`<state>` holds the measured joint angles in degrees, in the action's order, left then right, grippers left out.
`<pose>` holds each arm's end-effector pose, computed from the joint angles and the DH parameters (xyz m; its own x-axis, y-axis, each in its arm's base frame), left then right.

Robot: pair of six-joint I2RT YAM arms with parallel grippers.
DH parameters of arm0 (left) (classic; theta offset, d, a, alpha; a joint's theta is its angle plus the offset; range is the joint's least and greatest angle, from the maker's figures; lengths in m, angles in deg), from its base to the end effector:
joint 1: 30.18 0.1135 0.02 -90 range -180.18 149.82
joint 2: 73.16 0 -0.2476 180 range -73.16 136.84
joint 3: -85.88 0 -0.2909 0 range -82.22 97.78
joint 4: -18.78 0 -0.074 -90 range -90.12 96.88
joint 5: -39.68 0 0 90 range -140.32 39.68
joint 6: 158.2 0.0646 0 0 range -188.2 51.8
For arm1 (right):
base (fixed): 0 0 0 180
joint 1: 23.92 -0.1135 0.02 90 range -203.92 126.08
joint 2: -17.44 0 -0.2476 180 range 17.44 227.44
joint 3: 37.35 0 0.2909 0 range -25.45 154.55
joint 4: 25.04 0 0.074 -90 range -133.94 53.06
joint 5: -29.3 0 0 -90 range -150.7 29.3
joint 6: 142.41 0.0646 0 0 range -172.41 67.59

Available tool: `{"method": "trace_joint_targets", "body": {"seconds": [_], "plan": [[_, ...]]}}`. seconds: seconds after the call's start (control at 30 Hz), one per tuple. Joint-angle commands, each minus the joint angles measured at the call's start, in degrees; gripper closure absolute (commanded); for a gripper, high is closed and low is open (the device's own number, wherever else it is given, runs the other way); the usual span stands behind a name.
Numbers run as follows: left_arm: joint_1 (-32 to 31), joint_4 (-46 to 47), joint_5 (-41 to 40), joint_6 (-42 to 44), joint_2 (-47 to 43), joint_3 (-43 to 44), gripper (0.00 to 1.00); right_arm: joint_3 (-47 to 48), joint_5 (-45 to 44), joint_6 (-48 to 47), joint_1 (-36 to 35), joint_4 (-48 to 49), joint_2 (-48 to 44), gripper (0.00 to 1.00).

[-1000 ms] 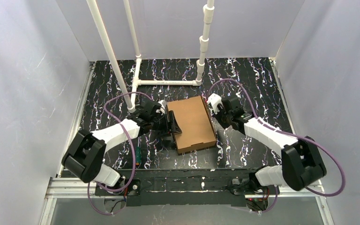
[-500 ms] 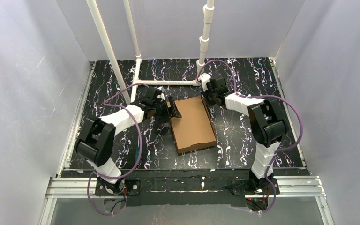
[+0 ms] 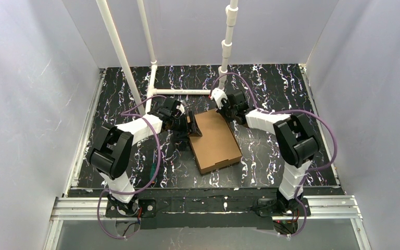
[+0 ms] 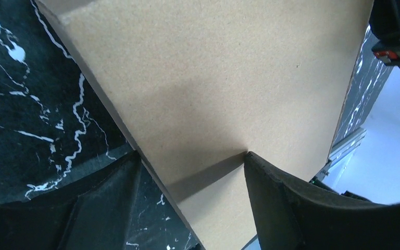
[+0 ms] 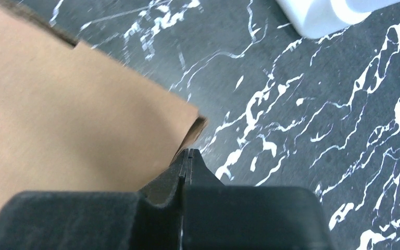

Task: Fold the paper box

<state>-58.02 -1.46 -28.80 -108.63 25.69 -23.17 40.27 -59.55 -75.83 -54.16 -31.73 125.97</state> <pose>0.3468 -0.2099 0.1222 -0.9234 -0.1946 -0.3308 0.0684 0.7647 -0.6407 0.3951 0.2318 0.1143 -0.2781 -0.6221 -0.7319 -0.6842 0.6631 -0.3037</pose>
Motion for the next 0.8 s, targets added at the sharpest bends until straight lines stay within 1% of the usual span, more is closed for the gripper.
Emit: {"method": "trace_joint_targets", "body": {"seconds": [0.0, 0.1, 0.23, 0.3, 0.47, 0.6, 0.67, 0.77], "plan": [[-1.4, 2.2, 2.7, 3.4, -3.5, -1.7, 0.32, -6.9, 7.6, -1.6, -4.4, -2.0, -8.2, 0.99], [-1.4, 3.3, 3.3, 3.8, -6.2, -6.0, 0.32, -10.0, 3.2, 1.0, -2.5, -3.2, -11.0, 0.99], [-1.5, 5.3, 4.4, 4.0, -8.2, -10.8, 0.32, -10.0, 2.5, 4.5, 3.1, -4.3, -11.6, 0.99], [-1.4, 6.3, 5.0, 3.9, -8.6, -12.3, 0.32, -9.1, 1.5, 5.1, 4.1, -3.5, -10.9, 0.99], [-2.0, 7.0, 6.2, 4.1, -8.5, -12.4, 0.32, -4.2, 1.2, 8.2, 4.1, -2.2, -6.3, 0.99], [-2.0, 6.8, 6.0, 4.1, -8.0, -11.8, 0.32, 0.3, 1.2, 8.9, 4.0, -1.8, -1.9, 0.99], [-2.1, 6.8, 6.1, 4.1, -7.5, -11.4, 0.32, 1.4, 2.6, 8.9, 3.0, -1.8, -0.4, 0.99], [-2.1, 6.8, 6.3, 4.1, -6.6, -10.6, 0.32, 1.0, 3.7, 7.3, -0.8, -1.8, 0.3, 0.99]]}}
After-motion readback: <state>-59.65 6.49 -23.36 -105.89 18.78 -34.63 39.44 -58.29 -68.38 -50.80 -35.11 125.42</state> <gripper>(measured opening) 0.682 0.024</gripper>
